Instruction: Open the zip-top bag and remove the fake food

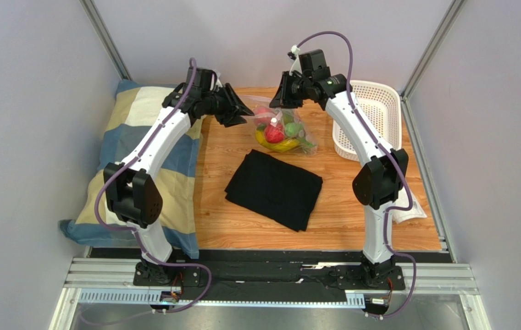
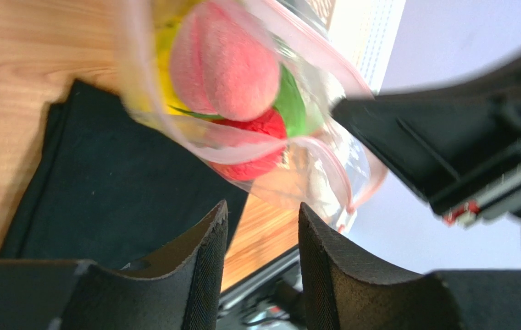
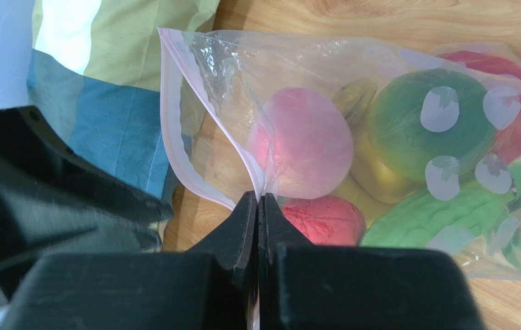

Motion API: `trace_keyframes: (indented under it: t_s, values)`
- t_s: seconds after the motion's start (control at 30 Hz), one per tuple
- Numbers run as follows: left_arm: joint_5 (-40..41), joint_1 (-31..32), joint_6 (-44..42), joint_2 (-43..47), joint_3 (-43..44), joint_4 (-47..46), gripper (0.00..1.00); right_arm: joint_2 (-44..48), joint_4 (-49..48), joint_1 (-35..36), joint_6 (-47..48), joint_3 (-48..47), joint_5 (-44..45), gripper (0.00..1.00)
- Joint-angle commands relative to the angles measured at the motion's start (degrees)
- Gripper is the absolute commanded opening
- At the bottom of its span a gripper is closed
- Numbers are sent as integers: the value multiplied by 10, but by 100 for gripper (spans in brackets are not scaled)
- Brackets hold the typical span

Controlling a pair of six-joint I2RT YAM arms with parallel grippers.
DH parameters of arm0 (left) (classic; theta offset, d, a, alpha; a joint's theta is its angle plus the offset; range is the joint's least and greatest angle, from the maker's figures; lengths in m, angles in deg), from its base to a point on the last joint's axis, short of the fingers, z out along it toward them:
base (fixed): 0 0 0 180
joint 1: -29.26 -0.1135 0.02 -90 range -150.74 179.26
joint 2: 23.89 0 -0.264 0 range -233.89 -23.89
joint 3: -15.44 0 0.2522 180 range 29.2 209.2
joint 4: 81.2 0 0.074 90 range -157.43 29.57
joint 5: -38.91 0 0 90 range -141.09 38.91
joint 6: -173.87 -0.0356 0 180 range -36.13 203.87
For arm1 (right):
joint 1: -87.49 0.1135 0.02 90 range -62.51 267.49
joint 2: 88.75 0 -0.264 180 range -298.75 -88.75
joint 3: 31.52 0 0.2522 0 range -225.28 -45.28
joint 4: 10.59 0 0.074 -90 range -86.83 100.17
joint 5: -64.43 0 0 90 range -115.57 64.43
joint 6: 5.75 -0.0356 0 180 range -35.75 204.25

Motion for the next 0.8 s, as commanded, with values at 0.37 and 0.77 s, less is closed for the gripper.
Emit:
trace_keyframes:
  t_s: [0.37,0.77]
  values:
    - [118,-17,131,-86,115,150,64,46,-58,25,-8,9,0,0]
    - [82,-29,98,-137,135,95,27,51,-65,24,-18,10,0,0]
